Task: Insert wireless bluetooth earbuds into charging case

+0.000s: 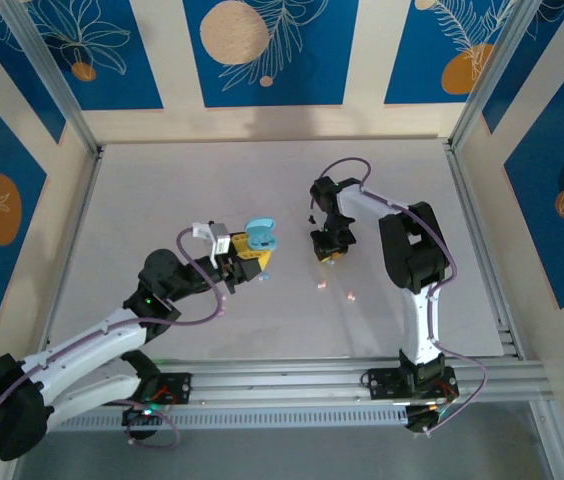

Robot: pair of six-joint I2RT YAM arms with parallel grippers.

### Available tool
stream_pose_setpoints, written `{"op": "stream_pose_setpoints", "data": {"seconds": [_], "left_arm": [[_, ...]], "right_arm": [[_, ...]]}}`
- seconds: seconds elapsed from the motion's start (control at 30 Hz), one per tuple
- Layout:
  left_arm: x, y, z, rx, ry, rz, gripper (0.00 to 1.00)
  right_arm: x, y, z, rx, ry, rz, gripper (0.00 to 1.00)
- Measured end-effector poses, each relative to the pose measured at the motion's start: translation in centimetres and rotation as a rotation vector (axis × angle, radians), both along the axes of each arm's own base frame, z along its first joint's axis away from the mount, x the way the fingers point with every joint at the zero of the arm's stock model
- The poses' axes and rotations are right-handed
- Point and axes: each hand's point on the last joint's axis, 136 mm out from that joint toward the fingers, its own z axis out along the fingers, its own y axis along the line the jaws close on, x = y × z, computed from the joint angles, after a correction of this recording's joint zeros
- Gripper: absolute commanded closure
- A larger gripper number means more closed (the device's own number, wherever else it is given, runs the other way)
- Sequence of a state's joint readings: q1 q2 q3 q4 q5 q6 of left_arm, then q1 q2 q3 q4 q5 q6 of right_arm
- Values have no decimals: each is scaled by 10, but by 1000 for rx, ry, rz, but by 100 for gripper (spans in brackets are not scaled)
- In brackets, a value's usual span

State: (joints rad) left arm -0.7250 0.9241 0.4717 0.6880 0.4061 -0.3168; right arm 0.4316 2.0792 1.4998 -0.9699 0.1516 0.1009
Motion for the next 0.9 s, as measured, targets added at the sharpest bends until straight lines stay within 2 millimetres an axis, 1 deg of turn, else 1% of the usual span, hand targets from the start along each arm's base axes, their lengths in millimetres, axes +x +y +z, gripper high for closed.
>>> {"op": "stream_pose_setpoints", "data": {"seconds": [0.07, 0.23, 0.3, 0.4, 0.43, 0.5, 0.57, 0.67, 0.77, 0.9], "left_arm": [[0, 0, 0, 0, 0, 0, 76], [0, 0, 0, 0, 0, 0, 76], [0, 0, 0, 0, 0, 0, 76], [0, 0, 0, 0, 0, 0, 76], [0, 0, 0, 1, 0, 1, 76], [0, 1, -1, 3, 2, 4, 76], [1, 2, -1, 9, 1, 13, 76], [0, 5, 0, 17, -13, 29, 75], [-1, 7, -1, 34, -22, 36, 75], [0, 9, -7, 67, -32, 51, 75]], "right_arm": [[0, -1, 0, -7, -3, 3, 79], [1, 0, 2, -7, -6, -4, 80], [0, 3, 4, 11, -3, -18, 80], [-5, 12, 17, 103, -3, -65, 81], [-7, 17, 26, 167, -8, -90, 81], [-11, 26, 53, 331, -25, -156, 81], [-15, 34, 90, 547, -49, -232, 80], [-16, 45, 137, 816, -54, -278, 80], [-24, 63, 165, 1013, 9, -265, 80], [-34, 75, 184, 1171, 113, -266, 79]]}}
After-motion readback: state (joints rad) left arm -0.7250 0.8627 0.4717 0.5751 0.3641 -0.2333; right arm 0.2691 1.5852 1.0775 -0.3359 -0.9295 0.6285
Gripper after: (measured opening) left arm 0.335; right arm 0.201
